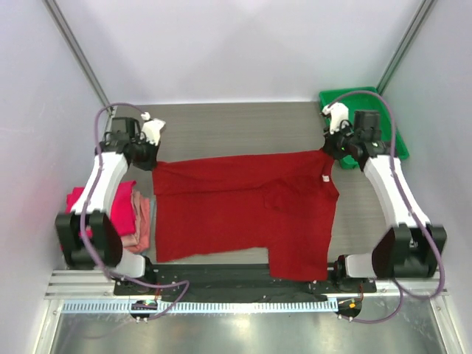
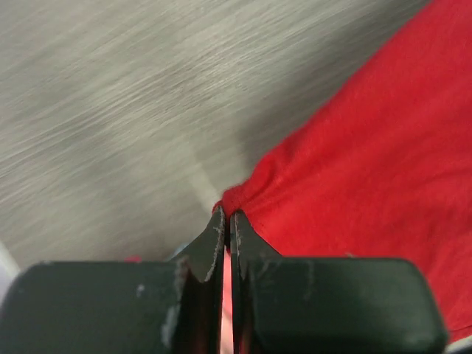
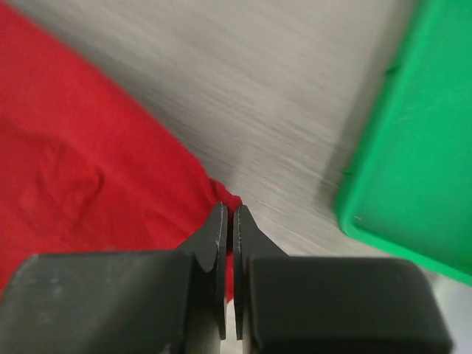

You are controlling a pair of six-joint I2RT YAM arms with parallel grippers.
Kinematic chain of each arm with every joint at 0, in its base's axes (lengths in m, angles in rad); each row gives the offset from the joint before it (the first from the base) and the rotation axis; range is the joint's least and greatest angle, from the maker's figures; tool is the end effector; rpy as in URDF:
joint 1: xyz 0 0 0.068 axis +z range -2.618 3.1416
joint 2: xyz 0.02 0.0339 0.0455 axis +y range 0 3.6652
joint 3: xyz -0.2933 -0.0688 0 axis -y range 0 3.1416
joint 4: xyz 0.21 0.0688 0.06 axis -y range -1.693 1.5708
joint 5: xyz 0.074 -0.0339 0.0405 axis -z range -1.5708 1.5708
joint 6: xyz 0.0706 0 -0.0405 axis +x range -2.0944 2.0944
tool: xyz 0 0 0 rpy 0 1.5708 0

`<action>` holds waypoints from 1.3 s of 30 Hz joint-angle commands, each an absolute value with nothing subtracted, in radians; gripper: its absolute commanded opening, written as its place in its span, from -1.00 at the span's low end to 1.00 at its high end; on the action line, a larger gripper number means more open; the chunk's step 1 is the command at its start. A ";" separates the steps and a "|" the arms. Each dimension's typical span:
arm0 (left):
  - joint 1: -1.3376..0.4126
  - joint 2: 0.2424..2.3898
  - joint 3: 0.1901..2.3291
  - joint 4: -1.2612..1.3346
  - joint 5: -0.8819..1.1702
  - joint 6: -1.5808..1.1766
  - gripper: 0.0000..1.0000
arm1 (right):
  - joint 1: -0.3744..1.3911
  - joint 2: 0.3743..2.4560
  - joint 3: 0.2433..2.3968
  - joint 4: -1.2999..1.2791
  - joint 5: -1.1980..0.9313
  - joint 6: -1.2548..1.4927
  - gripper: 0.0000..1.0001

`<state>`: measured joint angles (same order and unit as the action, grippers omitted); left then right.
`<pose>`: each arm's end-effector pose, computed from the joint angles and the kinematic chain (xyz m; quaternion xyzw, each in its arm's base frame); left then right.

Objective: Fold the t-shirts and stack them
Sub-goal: Fold the tshirt

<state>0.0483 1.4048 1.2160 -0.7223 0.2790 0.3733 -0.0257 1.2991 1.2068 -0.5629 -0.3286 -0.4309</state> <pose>0.2766 -0.0061 0.3102 0.1960 0.9173 -0.0615 0.3412 0.2681 0.0159 0.3506 -0.2489 0.8523 0.0442 0.4579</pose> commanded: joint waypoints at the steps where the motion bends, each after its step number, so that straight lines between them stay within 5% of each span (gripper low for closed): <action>1: 0.054 1.576 1.270 -0.581 0.273 0.411 -1.00 | -0.011 1.444 1.218 -0.394 -0.339 -0.466 -0.98; 13: 0.054 2.072 1.698 -0.577 0.164 0.356 -0.99 | -0.014 2.122 1.742 -0.342 -0.250 -0.486 -0.97; 31: 0.038 2.454 2.167 -0.517 0.045 0.336 -0.99 | 0.000 2.473 2.075 -0.175 -0.121 -0.463 -0.97; 36: 0.040 2.483 2.252 -0.460 0.009 0.298 -0.76 | 0.000 2.545 2.192 -0.156 -0.101 -0.462 -0.91; 37: 0.037 2.484 2.261 -0.459 0.009 0.295 -0.66 | 0.000 2.548 2.209 -0.155 -0.095 -0.460 -0.82; 38: 0.037 2.480 2.267 -0.454 -0.024 0.288 -0.34 | 0.000 2.554 2.245 -0.156 -0.077 -0.457 -0.70; 39: 0.035 2.474 2.270 -0.439 -0.035 0.284 -0.25 | 0.000 2.557 2.262 -0.156 -0.068 -0.453 -0.43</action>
